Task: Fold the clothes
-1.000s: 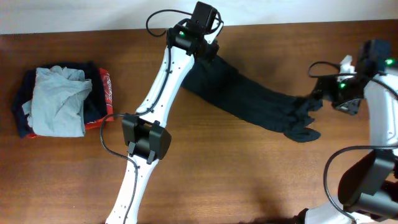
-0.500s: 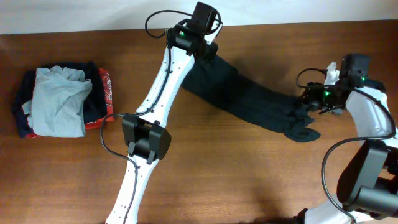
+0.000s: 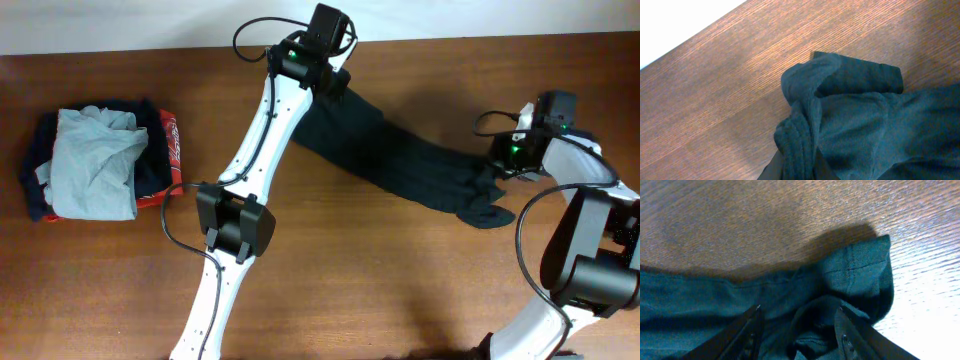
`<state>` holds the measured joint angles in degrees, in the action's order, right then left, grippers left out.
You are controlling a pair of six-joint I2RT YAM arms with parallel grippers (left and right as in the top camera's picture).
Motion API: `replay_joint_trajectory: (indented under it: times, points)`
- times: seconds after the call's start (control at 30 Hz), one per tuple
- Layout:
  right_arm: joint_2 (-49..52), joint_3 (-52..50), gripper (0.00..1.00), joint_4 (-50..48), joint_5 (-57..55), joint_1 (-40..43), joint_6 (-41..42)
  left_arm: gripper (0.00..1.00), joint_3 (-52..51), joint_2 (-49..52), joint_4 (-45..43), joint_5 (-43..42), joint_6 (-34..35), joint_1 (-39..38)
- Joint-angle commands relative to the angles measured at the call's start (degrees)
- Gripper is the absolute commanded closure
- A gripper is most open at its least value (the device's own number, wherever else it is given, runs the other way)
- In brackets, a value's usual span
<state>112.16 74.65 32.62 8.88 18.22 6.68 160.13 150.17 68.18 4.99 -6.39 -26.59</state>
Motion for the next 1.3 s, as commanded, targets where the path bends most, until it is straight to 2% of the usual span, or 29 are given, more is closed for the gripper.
replay_joint_trajectory:
  times: [0.0,0.13,0.2,0.23,0.27,0.37,0.53,0.73,0.87,1.0,1.13,1.27]
  points:
    - [2.5,-0.5,0.53,-0.1,-0.5,-0.2,0.9,0.92,0.6,-0.1,0.3,0.8,0.8,0.3]
    - [2.7,-0.5,0.64,-0.6,-0.5,-0.2,0.9,0.92,0.6,-0.1,0.2,0.9,0.8,0.3]
    - [2.7,-0.4,0.77,-1.1,-0.5,-0.2,0.9,0.92,0.6,-0.1,0.2,0.9,0.8,0.3]
    - [2.6,-0.2,0.89,-1.2,-0.5,-0.2,0.9,0.92,0.6,-0.1,0.2,0.9,0.8,0.3]
    - [2.6,0.6,0.96,-0.6,-0.5,-0.2,0.9,0.97,0.6,-0.1,0.2,0.9,0.7,0.3]
    - [2.4,4.9,0.96,3.3,-0.5,-0.2,0.9,0.99,0.7,-0.6,-0.2,1.1,0.7,0.3]
    - [1.3,18.9,0.96,16.0,-0.5,-0.2,0.7,0.99,3.9,-3.2,-0.1,4.3,0.8,0.8]
    - [0.6,44.2,0.96,38.9,-0.5,-0.2,-0.5,0.98,9.2,-9.6,5.0,4.0,4.3,3.7]
    - [0.6,55.2,0.96,48.6,0.8,-0.2,-0.9,0.87,9.2,-14.3,8.9,3.8,4.3,5.5]
    - [-0.2,63.1,0.96,55.1,3.4,-0.2,-2.0,0.70,9.2,-19.1,12.4,3.8,4.3,6.8]
    - [-2.7,68.2,0.96,59.3,3.7,-0.2,-2.9,0.63,9.2,-23.8,13.9,3.9,4.2,7.3]
    - [-6.0,69.3,0.96,61.6,4.2,-0.2,-3.5,0.62,9.2,-27.4,15.5,3.8,4.2,7.3]
